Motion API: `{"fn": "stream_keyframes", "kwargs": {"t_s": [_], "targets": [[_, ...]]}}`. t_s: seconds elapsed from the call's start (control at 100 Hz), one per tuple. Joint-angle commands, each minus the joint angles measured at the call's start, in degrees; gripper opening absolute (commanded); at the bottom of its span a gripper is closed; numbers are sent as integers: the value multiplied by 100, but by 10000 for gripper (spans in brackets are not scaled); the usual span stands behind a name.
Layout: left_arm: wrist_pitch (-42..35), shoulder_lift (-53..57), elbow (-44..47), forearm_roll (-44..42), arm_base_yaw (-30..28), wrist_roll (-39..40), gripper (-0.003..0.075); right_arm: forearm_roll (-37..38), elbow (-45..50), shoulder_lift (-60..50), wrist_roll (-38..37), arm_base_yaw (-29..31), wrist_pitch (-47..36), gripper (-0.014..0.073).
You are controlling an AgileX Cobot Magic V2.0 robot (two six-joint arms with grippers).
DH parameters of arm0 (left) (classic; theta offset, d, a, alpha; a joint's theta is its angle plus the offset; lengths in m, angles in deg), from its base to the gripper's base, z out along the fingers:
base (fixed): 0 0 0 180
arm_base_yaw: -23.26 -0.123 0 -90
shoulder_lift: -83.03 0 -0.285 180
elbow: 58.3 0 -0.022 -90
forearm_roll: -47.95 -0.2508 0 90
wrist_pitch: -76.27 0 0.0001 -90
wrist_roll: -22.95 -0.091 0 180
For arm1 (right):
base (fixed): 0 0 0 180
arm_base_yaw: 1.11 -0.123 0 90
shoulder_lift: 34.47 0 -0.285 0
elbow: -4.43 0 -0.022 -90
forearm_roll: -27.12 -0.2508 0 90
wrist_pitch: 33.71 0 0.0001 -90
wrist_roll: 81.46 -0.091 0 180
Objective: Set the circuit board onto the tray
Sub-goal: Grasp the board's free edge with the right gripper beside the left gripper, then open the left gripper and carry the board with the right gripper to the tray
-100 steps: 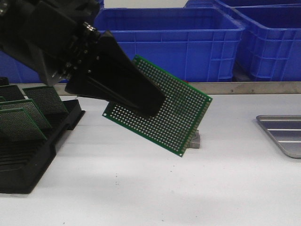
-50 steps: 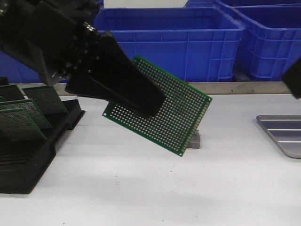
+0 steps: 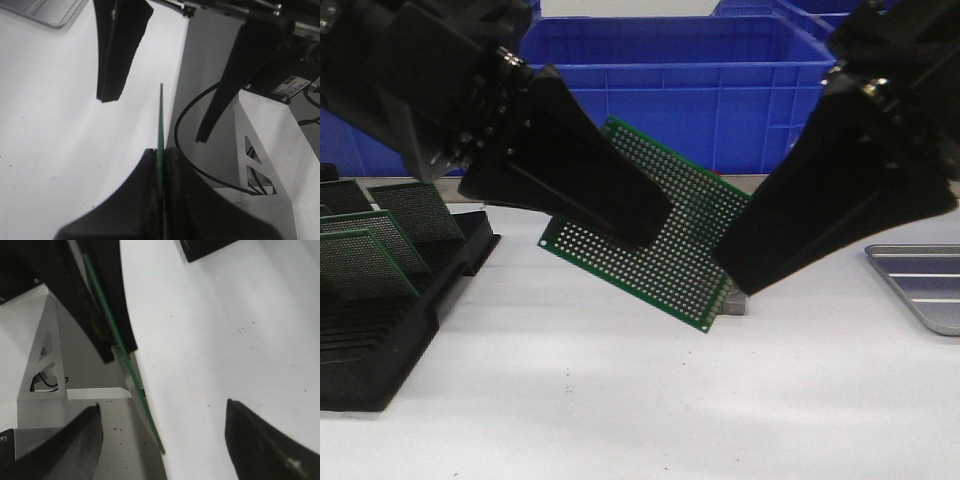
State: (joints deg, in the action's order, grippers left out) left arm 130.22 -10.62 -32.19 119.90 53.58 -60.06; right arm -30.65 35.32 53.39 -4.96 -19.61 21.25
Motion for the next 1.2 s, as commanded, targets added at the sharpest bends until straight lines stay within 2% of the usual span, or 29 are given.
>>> {"fn": "stream_keyframes", "kwargs": {"t_s": [0.0,0.05,0.12,0.24,0.33,0.4,0.45,0.46,0.47,0.49,0.55,0.62,0.89,1.05,1.19], "targets": [[127,166,-174,374,54,6,-17,-339,-284,13,100,-122,228,528],[127,166,-174,374,54,6,-17,-339,-345,79,100,-157,293,484],[127,166,-174,374,54,6,-17,-399,-392,95,100,-164,394,370],[85,166,-174,388,54,6,-16,-451,-416,95,100,-164,533,88],[85,166,-186,388,54,-8,14,-451,-416,95,100,-164,636,-78],[95,166,-186,378,54,-8,119,-451,-416,95,93,-164,736,-64],[95,166,-186,378,54,-8,231,-451,-416,95,93,-164,801,-67],[95,166,-186,378,54,-8,284,-451,-416,95,93,-164,835,-67],[95,166,-186,378,54,-8,284,-451,-416,95,93,-164,835,-67],[95,166,-186,378,54,-8,356,-451,-416,95,93,-164,909,-67],[95,166,-186,378,54,-8,480,-444,-416,95,45,-164,1035,-67],[56,166,-186,378,54,-8,569,-322,-410,95,-223,-164,1140,-67],[-372,166,-186,378,54,-8,569,1633,-410,95,-2694,-147,944,-67],[-424,166,-186,378,54,-8,569,2540,-410,95,-3995,-68,32,-67],[-424,166,-186,378,54,-8,569,2744,-410,95,-4701,412,-734,-67]]}}
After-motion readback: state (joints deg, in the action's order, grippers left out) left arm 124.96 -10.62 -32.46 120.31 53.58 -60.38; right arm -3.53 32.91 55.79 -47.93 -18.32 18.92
